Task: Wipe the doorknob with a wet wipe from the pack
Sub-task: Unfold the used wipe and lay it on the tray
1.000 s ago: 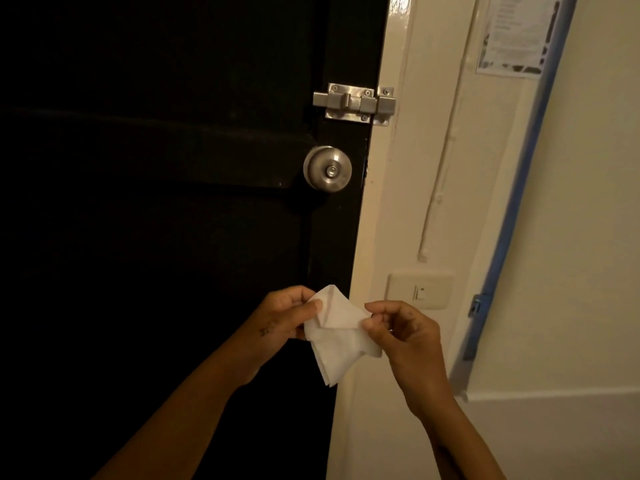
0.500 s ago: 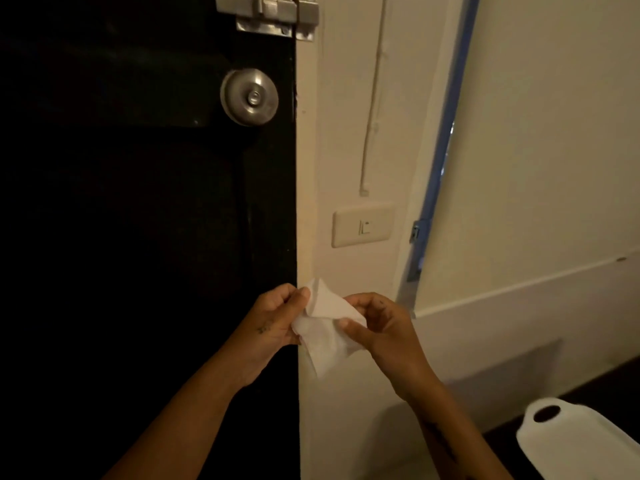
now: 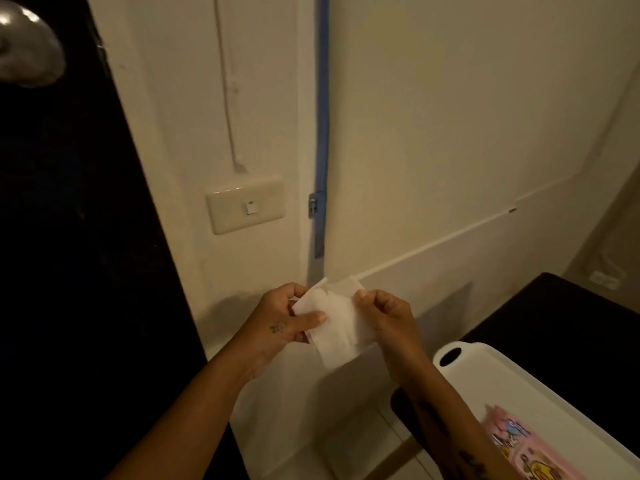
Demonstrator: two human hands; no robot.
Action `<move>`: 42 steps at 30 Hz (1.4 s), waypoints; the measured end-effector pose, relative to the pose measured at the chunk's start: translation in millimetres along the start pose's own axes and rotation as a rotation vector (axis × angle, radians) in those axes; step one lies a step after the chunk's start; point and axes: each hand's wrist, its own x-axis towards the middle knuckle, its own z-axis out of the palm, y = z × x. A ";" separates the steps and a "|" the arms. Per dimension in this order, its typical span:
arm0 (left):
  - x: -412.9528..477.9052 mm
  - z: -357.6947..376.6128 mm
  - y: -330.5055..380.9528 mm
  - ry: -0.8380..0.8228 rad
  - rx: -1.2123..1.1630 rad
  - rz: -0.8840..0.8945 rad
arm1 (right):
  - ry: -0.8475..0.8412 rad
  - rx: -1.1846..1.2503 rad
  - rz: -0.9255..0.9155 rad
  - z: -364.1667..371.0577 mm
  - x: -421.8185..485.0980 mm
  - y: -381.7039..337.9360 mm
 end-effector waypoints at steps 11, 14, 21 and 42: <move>66.4 100.1 -24.8 -0.252 0.021 -0.114 | 0.100 0.135 0.224 -116.3 13.1 25.6; 81.1 132.3 -36.3 -0.276 -0.027 -0.164 | 0.180 0.164 0.279 -144.0 13.9 36.9; 110.4 197.4 -63.4 -0.370 -0.057 -0.253 | 0.218 0.163 0.374 -209.5 15.7 62.1; 192.6 262.9 -81.2 -0.490 0.055 -0.359 | 0.234 -0.079 0.190 -294.9 45.6 84.3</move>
